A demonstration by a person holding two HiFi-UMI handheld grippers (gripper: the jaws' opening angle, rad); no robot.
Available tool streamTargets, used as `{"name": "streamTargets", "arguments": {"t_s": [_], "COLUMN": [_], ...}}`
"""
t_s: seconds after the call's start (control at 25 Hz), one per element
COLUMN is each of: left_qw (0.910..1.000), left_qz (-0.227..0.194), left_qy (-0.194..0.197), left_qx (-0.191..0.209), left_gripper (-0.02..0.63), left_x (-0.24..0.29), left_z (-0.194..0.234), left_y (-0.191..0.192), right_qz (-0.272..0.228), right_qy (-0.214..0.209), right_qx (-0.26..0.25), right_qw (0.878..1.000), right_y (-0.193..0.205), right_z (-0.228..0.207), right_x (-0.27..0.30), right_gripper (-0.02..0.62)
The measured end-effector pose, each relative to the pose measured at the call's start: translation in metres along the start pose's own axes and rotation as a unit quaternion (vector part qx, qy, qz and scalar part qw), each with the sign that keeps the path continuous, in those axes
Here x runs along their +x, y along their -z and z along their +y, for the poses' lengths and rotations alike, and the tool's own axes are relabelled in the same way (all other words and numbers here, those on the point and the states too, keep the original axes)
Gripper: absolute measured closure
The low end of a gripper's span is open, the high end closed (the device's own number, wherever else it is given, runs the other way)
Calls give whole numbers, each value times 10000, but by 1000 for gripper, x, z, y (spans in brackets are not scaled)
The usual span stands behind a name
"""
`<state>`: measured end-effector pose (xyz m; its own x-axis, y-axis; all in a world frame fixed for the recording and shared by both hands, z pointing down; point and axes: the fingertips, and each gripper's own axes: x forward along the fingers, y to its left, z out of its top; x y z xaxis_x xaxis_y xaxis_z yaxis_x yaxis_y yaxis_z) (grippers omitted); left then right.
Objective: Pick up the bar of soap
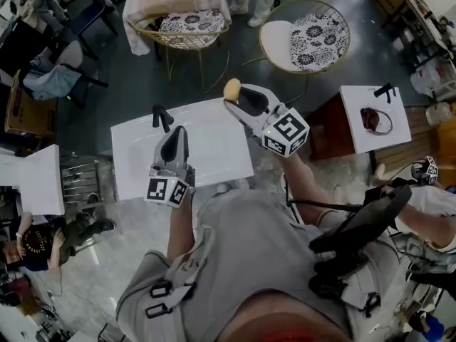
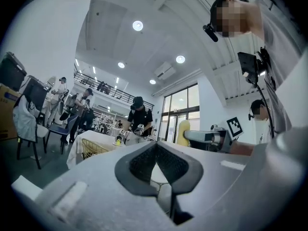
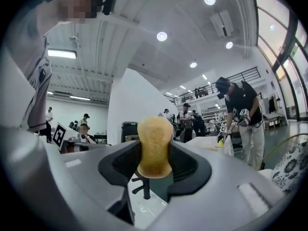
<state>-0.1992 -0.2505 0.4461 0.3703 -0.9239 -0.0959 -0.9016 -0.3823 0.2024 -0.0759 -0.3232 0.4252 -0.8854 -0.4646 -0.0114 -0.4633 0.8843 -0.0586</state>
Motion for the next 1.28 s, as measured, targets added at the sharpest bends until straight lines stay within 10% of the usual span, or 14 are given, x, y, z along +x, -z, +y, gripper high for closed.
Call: {"name": "streamTargets", "arguments": {"t_s": [1.28], "left_qw": [9994], "left_qz": [37], "left_qy": [332], "left_qx": [-11], "left_gripper": [614], "left_x": [6], "left_z": [-10], "left_y": [-5], "right_qz": [137], "right_qy": [602], "right_qx": [-71], "right_qw": [9981], "right_y": [4], "right_z": [16], "right_x": [-23], "right_gripper": [414]}}
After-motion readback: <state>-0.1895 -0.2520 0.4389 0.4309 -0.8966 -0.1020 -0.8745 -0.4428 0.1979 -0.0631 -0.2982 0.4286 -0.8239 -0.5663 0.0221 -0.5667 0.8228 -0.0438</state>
